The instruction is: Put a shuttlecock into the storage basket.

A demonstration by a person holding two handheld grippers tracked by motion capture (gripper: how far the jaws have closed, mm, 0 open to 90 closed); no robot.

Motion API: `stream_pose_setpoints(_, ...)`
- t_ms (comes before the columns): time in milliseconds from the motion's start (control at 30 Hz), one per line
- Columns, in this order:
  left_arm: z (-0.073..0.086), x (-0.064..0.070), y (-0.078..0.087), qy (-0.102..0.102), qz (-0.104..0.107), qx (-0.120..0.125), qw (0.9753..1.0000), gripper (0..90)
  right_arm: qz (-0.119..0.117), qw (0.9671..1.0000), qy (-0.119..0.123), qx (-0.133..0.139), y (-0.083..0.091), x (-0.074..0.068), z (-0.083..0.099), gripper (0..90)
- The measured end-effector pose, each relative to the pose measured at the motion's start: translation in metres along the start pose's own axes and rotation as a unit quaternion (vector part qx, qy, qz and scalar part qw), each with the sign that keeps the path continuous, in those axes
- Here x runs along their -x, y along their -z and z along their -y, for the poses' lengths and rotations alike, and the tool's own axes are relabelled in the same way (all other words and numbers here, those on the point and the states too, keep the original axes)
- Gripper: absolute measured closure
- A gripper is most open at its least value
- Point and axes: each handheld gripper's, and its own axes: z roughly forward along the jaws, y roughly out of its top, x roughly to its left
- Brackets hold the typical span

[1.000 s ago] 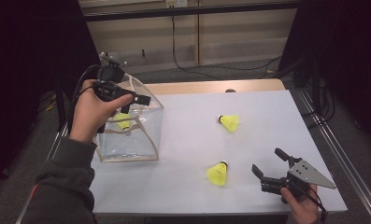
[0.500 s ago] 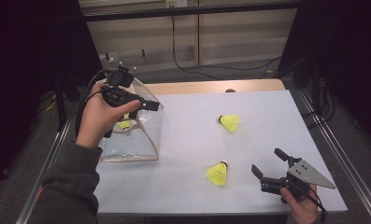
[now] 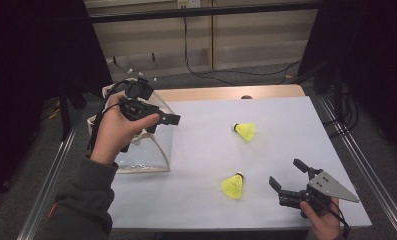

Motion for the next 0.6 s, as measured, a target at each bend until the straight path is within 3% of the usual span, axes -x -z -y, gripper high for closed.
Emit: stream_pose_setpoints(600, 0.010, 0.013, -0.019, -0.016, 0.027, -0.002, 0.9995, 15.8, 0.000, 1.0000, 0.001, 0.001, 0.000, 0.000, 0.000, 3.0)
